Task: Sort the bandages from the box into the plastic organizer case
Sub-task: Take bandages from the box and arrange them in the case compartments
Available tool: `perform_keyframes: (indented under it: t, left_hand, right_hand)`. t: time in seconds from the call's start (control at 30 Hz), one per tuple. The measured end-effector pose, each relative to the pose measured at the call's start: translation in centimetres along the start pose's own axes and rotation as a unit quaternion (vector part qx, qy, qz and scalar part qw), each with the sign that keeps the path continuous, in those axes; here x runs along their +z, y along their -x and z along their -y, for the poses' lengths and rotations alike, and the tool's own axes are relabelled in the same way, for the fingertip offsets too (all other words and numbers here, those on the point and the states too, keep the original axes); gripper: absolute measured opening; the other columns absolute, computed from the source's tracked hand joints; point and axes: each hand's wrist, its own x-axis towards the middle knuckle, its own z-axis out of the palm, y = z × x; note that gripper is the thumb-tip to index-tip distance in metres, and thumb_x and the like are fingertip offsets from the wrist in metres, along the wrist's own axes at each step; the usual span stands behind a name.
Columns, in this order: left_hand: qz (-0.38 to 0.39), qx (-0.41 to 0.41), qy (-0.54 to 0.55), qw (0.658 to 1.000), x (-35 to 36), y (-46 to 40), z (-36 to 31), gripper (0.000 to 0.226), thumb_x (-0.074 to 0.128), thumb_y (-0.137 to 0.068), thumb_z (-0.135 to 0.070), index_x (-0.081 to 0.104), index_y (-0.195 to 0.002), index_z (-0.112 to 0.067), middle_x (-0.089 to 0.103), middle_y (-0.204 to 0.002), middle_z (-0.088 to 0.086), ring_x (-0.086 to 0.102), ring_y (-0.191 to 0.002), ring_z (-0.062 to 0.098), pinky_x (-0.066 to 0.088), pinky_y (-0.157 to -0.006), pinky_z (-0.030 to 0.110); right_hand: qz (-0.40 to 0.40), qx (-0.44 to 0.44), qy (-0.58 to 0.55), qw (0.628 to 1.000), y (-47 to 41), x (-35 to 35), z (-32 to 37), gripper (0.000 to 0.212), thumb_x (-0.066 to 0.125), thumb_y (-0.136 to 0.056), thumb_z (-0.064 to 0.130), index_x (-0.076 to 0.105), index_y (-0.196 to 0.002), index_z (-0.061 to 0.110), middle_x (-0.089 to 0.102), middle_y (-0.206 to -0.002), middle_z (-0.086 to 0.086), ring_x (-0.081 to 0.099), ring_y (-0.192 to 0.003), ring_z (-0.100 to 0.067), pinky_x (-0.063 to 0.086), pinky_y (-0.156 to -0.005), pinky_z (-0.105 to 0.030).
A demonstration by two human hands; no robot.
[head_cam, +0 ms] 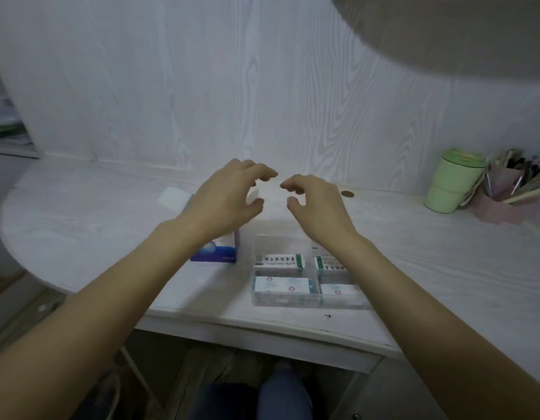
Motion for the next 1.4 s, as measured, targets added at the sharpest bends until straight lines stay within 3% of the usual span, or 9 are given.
perform_keyframes:
  t: [0.13, 0.27, 0.4, 0.53, 0.73, 0.93, 1.27, 1.33, 1.4]
  left_hand:
    - [0.176, -0.071, -0.187, 0.964, -2.2, 0.5, 5.3, 0.085, 0.065, -0.081, -0.035, 0.017, -0.15, -0.023, 0.033, -0.15, 0.0, 0.026, -0.136, 0.023, 0.025, -0.107, 0.04]
    - [0.268, -0.12, -0.182, 0.938, -2.4, 0.7, 8.6, 0.094, 0.069, -0.077, -0.037, 0.013, -0.151, -0.02, 0.035, -0.148, 0.003, 0.026, -0.137, 0.024, 0.023, -0.107, 0.039]
    - [0.195, -0.076, -0.141, 0.968, -2.5, 2.5, 9.9, 0.088, 0.076, -0.07, -0.045, 0.032, -0.144, -0.025, 0.045, -0.139, -0.003, 0.041, -0.126, 0.019, 0.029, -0.102, 0.035]
    - [0.111, -0.02, -0.151, 0.982, -3.2, 5.2, 9.8, 0.088, 0.076, -0.06, -0.061, 0.041, -0.135, -0.033, 0.048, -0.132, -0.014, 0.035, -0.127, 0.01, 0.017, -0.103, 0.032]
    - [0.049, 0.024, -0.155, 0.986, -2.8, 7.7, 9.2, 0.086, 0.076, -0.061, -0.06, 0.041, -0.134, -0.03, 0.049, -0.131, -0.013, 0.035, -0.126, 0.01, 0.013, -0.101, 0.03]
    - [0.059, 0.021, -0.148, 0.987, -2.7, 7.9, 9.1, 0.085, 0.075, -0.064, -0.057, 0.037, -0.135, -0.032, 0.045, -0.132, -0.015, 0.032, -0.127, 0.008, 0.012, -0.101, 0.029]
    - [0.087, 0.024, -0.125, 0.988, -2.6, 6.5, 9.5, 0.079, 0.075, -0.067, -0.053, 0.038, -0.133, -0.033, 0.048, -0.128, -0.015, 0.038, -0.12, 0.01, 0.021, -0.096, 0.029]
    - [0.089, 0.024, -0.126, 0.988, -2.7, 6.4, 9.6, 0.079, 0.075, -0.067, -0.053, 0.038, -0.133, -0.033, 0.047, -0.129, -0.015, 0.037, -0.121, 0.009, 0.02, -0.096, 0.029]
    - [0.094, 0.021, -0.13, 0.987, -2.7, 6.3, 9.6, 0.08, 0.075, -0.067, -0.053, 0.037, -0.134, -0.032, 0.047, -0.13, -0.014, 0.037, -0.121, 0.01, 0.021, -0.096, 0.029]
  right_hand:
    - [0.082, -0.051, -0.008, 0.995, -0.7, 1.4, 2.6, 0.043, 0.048, -0.091, 0.008, 0.051, -0.132, 0.019, 0.053, -0.135, 0.001, 0.046, -0.125, -0.016, 0.033, -0.104, -0.028]
    - [0.08, -0.03, 0.005, 0.996, -0.5, 2.1, 3.6, 0.027, 0.049, -0.091, 0.018, 0.067, -0.111, 0.021, 0.068, -0.11, 0.005, 0.06, -0.104, -0.014, 0.045, -0.095, -0.034]
    - [0.031, -0.079, 0.045, 0.995, -0.2, 2.4, 4.6, 0.02, 0.052, -0.093, 0.023, 0.071, -0.098, 0.018, 0.07, -0.091, 0.003, 0.061, -0.087, -0.016, 0.047, -0.086, -0.04]
    - [0.077, -0.174, 0.081, 0.978, -0.2, 2.7, 6.3, 0.018, 0.058, -0.092, 0.023, 0.072, -0.103, 0.019, 0.066, -0.097, 0.0, 0.054, -0.092, -0.018, 0.043, -0.083, -0.038]
    - [0.135, -0.263, 0.204, 0.933, -0.1, 4.4, 8.3, 0.02, 0.054, -0.094, 0.03, 0.068, -0.108, 0.028, 0.065, -0.106, 0.005, 0.052, -0.102, -0.017, 0.036, -0.084, -0.032]
    - [0.144, -0.323, 0.312, 0.882, -0.3, 4.6, 9.6, 0.022, 0.049, -0.093, 0.02, 0.066, -0.104, 0.03, 0.064, -0.102, 0.008, 0.049, -0.101, -0.015, 0.029, -0.074, -0.028]
    - [0.145, -0.306, 0.328, 0.882, -0.9, 5.4, 9.8, 0.014, 0.048, -0.094, 0.017, 0.059, -0.095, 0.025, 0.063, -0.095, 0.004, 0.05, -0.089, -0.017, 0.023, -0.07, -0.027]
    - [0.133, -0.308, 0.322, 0.885, -0.9, 5.7, 9.7, 0.011, 0.049, -0.093, 0.017, 0.058, -0.089, 0.022, 0.063, -0.087, 0.003, 0.052, -0.085, -0.02, 0.024, -0.069, -0.028]
    - [0.097, -0.325, 0.313, 0.887, -0.9, 5.9, 9.3, 0.01, 0.064, -0.083, 0.014, 0.058, -0.076, 0.019, 0.061, -0.07, 0.001, 0.054, -0.071, -0.023, 0.025, -0.062, -0.031]
